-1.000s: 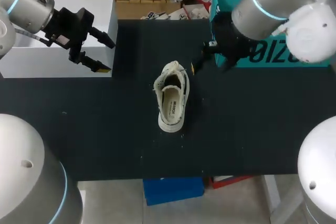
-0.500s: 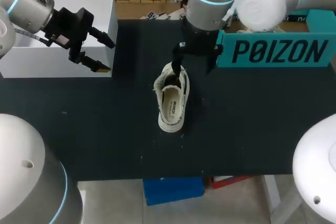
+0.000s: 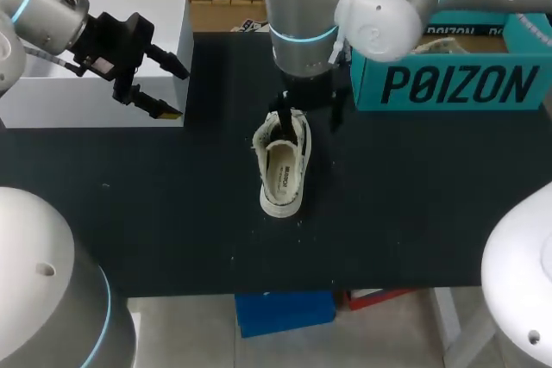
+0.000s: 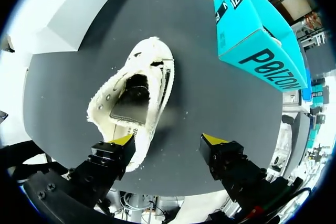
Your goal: Take the shoe out of the shoebox, open the shoe tongue, remove and reinsert the insole, then place the shoe into the shoebox
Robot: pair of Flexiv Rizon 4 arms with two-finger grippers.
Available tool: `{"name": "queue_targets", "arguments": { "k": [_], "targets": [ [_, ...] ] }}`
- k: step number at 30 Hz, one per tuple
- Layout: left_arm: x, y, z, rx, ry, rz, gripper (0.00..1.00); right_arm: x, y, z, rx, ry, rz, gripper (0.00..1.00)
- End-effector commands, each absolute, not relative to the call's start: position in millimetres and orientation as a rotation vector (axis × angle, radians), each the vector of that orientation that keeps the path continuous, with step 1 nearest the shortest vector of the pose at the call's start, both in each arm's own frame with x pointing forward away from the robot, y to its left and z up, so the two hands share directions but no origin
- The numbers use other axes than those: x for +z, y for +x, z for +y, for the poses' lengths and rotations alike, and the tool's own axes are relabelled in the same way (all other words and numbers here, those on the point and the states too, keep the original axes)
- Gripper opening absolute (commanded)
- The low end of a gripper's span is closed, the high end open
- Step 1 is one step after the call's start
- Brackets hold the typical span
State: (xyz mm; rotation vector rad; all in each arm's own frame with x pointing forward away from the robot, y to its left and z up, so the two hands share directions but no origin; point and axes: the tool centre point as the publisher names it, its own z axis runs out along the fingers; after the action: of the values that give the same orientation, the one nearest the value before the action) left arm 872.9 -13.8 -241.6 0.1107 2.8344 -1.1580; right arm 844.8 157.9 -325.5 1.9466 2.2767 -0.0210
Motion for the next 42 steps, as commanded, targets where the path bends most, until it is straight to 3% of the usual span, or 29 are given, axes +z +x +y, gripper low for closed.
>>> {"name": "queue_targets", "arguments": {
  "k": [1, 7, 15, 19, 27, 29, 30, 31, 32, 42],
  "targets": [
    [-243.1, 872.9, -14.5, -1.156, 0.111, 2.832, 1.0, -340.3, 848.4, 157.3, -0.02, 1.957, 2.273, 0.78],
    [-243.1, 872.9, -14.5, -1.156, 0.111, 2.832, 1.0, -357.5, 855.1, 151.2, -0.016, 1.965, 2.258, 0.75],
    [-243.1, 872.9, -14.5, -1.156, 0.111, 2.832, 1.0, -382.8, 862.9, 151.9, 0.001, 1.97, 2.264, 0.79],
    [-243.1, 872.9, -14.5, -1.156, 0.111, 2.832, 1.0, -399.6, 865.7, 156.0, 0.015, 1.972, 2.276, 0.72],
    [-243.1, 872.9, -14.5, -1.156, 0.111, 2.832, 1.0, -423.5, 866.5, 155.2, 0.021, 1.983, 2.286, 0.86],
    [-243.1, 872.9, -14.5, -1.156, 0.111, 2.832, 1.0, -424.5, 865.8, 156.2, 0.015, 1.992, 2.288, 0.75],
    [-243.1, 872.9, -14.5, -1.156, 0.111, 2.832, 1.0, -425.2, 865.2, 156.7, 0.013, 1.995, 2.289, 0.53],
    [-243.1, 872.9, -14.5, -1.156, 0.111, 2.832, 1.0, -425.2, 865.0, 157.3, 0.007, 2.003, 2.289, 0.17],
    [-243.1, 872.9, -14.5, -1.156, 0.111, 2.832, 1.0, -425.2, 864.6, 157.5, 0.003, 2.005, 2.3, 0.0],
    [-243.1, 872.9, -14.5, -1.156, 0.111, 2.832, 1.0, -422.2, 863.8, 158.7, 0.019, 1.995, 2.308, 0.0]
  ]
}}
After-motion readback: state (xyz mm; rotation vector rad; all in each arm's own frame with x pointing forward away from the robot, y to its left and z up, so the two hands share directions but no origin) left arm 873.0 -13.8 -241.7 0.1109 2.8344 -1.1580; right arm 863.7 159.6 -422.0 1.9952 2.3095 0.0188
